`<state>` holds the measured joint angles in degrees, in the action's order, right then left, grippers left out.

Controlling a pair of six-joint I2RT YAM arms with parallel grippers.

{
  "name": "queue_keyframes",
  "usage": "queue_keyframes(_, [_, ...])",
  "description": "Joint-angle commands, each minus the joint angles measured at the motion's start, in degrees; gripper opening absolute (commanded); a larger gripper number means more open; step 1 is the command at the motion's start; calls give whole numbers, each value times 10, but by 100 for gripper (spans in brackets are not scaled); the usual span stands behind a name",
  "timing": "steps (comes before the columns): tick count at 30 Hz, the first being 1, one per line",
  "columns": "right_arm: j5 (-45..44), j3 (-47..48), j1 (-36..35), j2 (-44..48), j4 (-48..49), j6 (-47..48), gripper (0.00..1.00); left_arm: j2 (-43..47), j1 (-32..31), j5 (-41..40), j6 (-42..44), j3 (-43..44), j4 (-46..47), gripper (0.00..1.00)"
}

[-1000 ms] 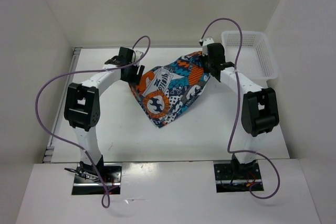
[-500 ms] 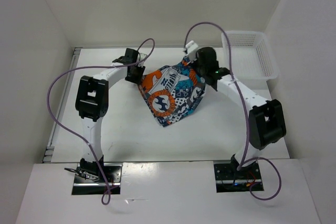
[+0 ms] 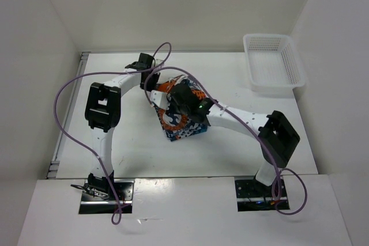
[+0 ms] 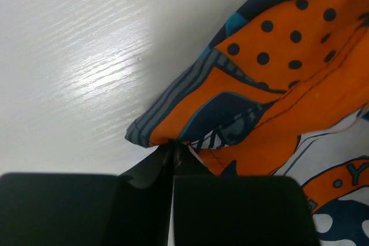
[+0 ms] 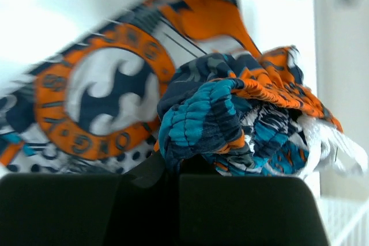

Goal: Fold and stack the shorts
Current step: Fold the shorts

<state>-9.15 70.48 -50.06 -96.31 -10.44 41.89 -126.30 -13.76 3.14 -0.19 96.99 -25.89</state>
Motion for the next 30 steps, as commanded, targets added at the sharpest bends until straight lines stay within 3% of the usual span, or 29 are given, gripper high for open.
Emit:
queue_keyframes(1, [28, 28, -33, -19, -5, 22, 0, -10, -3, 37, 2, 13, -3, 0])
queue_keyframes(10, [34, 52, -50, -119, 16, -5, 0, -4, 8, 63, 2, 7, -8, 4])
queue_keyframes(12, [34, 74, -56, -127, 16, -5, 11, 3, 8, 63, 2, -4, -8, 24])
queue_keyframes(14, [43, 95, -62, -127, 6, -5, 21, 9, 8, 57, 2, -4, -3, 37])
queue_keyframes(15, [56, 105, -68, -127, -5, -5, 22, 14, 13, 57, 2, -4, -3, 43])
queue_keyframes(22, [219, 215, -68, -114, -105, -72, 41, 38, 32, 40, 2, 23, 3, 61])
queue_keyframes(26, [239, 208, -68, -75, -122, -78, 55, 66, 44, 40, 2, 29, 3, 70])
queue_keyframes(30, [195, 145, -68, -28, -122, -78, 55, 101, 44, 40, 2, 49, -19, 71])
